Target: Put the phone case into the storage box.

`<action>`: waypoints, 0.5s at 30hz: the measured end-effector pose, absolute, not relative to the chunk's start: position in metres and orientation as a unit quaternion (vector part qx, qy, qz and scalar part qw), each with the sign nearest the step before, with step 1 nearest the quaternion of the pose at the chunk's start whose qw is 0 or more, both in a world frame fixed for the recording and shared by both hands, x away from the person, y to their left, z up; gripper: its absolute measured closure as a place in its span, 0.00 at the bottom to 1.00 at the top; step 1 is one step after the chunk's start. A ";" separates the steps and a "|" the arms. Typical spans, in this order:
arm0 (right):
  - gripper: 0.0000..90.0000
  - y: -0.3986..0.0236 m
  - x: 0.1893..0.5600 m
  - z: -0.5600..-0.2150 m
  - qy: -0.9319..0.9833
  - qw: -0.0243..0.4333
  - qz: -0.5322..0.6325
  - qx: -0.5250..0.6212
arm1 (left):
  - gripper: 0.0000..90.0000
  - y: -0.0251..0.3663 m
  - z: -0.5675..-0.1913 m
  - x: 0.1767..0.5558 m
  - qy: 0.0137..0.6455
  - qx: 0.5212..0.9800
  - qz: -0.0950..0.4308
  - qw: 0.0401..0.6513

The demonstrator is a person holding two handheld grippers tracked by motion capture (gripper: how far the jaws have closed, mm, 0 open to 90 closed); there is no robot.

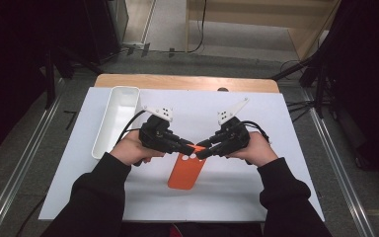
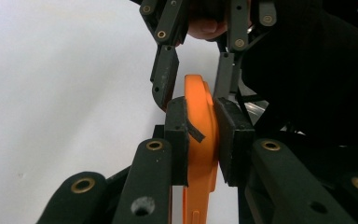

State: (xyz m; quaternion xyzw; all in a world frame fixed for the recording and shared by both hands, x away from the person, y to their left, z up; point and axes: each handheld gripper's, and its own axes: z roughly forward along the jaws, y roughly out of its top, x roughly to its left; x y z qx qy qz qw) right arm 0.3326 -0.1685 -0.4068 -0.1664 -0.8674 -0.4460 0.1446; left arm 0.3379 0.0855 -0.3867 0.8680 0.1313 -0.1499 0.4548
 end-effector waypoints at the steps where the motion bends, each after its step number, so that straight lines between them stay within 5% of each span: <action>1: 0.70 -0.168 0.333 -0.407 -0.868 0.149 -0.444 -0.165 | 0.84 0.085 -0.387 0.338 0.130 0.869 -0.148 0.454; 15: 0.82 -0.167 0.331 -0.406 -0.868 0.162 -0.447 -0.147 | 0.82 0.087 -0.387 0.339 0.126 0.864 -0.155 0.461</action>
